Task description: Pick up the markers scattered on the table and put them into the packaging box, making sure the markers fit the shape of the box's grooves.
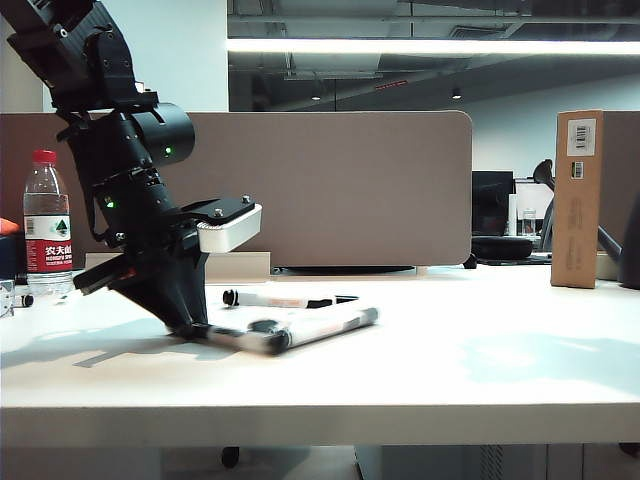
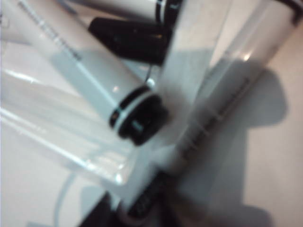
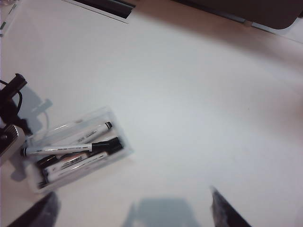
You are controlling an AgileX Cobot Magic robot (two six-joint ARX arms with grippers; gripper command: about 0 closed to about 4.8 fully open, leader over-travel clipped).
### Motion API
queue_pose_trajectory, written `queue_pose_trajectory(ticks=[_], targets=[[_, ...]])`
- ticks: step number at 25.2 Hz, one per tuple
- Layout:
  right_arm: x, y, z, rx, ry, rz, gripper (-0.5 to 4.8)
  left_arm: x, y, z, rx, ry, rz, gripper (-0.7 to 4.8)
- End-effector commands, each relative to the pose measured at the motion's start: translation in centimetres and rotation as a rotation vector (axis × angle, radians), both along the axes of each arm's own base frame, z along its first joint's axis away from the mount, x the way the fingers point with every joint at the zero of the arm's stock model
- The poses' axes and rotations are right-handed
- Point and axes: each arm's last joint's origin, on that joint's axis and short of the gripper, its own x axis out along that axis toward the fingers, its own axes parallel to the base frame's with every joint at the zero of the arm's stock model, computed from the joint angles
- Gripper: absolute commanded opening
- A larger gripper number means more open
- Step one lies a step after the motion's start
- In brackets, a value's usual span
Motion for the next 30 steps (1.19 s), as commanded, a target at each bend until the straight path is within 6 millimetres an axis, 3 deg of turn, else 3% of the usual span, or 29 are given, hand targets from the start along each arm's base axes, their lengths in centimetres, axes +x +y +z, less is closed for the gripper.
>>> queue_pose_trajectory(ticks=[1, 6, 8, 11, 16, 23, 30], targets=[[-0.2, -0.1, 0.5, 0.014, -0.025, 0.003, 4.14, -0.1, 0.1, -0.5, 0.026, 0.023, 0.008, 0.50], [-0.4, -0.2, 0.6, 0.018, -0.031, 0.003, 4.14, 0.0, 0.2, -0.5, 0.042, 0.032, 0.081, 0.43], [-0.4, -0.3, 0.6, 0.017, -0.031, 0.003, 4.14, 0.0, 0.2, -0.5, 0.050, 0.027, 0.082, -0.09], [-0.7, -0.4, 0.7, 0.015, -0.030, 0.000, 4.14, 0.0, 0.1, -0.2, 0.038, 0.015, 0.083, -0.06], [-0.9, -1.3, 1.0, 0.005, -0.051, -0.054, 4.14, -0.1, 0.0, 2.1, -0.064, -0.028, 0.131, -0.06], [-0.5, -3.6, 1.2, 0.005, -0.049, -0.156, 4.14, 0.7, -0.7, 7.2, -0.444, -0.124, 0.417, -0.06], [-0.2, -5.2, 1.2, 0.001, -0.037, -0.228, 4.14, 1.2, -2.7, 9.4, -0.860, 0.079, 0.660, -0.06]])
